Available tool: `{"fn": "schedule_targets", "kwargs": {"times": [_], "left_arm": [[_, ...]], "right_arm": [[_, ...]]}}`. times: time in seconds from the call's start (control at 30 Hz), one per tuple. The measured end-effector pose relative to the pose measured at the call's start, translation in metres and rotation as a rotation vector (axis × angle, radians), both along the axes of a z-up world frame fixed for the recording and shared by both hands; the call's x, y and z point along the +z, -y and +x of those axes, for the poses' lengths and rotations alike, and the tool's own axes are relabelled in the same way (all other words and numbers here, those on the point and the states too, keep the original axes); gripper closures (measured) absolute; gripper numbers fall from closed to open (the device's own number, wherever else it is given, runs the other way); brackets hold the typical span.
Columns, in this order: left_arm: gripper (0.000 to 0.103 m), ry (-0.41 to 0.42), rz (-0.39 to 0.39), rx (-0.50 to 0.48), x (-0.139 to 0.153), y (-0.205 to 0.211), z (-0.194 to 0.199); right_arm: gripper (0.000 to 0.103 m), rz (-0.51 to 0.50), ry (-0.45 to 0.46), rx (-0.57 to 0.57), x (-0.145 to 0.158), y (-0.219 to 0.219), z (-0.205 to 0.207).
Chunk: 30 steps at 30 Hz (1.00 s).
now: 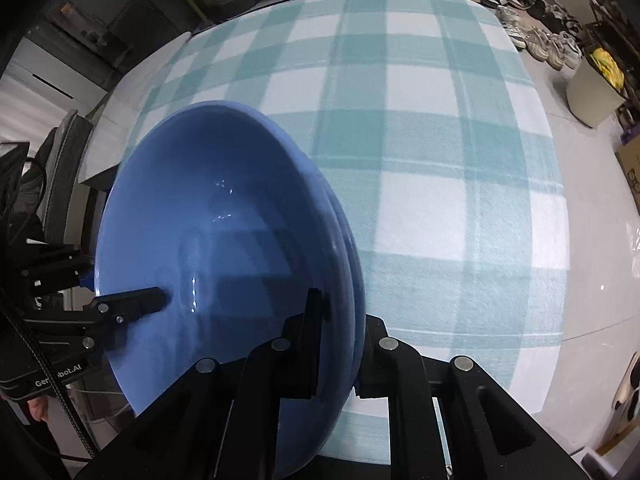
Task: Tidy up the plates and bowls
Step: 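Lift and carry the stacked blue bowls with both tools toward the cream plates, then lower the stacked blue bowls onto the cream plate stack with both tools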
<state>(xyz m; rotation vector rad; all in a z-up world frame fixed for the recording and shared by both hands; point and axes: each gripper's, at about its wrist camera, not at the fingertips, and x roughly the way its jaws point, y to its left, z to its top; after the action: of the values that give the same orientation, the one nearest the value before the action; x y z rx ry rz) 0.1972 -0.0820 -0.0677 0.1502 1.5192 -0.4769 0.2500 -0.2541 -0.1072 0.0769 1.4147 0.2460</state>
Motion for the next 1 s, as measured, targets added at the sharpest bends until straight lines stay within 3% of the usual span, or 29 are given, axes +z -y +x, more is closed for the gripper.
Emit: {"fn": "schedule_targets", "kwargs": {"times": [0.37, 0.63, 1.0], "left_arm": [[0.081, 0.048, 0.023, 0.158, 0.028, -0.092, -0.006], [0.081, 0.053, 0.051, 0.284, 0.012, -0.157, -0.020], [0.081, 0.013, 0.029, 0.364, -0.021, -0.197, -0.044]], "right_arm": [[0.092, 0.009, 0.025, 0.154, 0.033, -0.101, 0.017], [0.092, 0.037, -0.007, 0.240, 0.017, -0.175, 0.018], [0.092, 0.006, -0.068, 0.306, -0.015, -0.225, 0.005]]}}
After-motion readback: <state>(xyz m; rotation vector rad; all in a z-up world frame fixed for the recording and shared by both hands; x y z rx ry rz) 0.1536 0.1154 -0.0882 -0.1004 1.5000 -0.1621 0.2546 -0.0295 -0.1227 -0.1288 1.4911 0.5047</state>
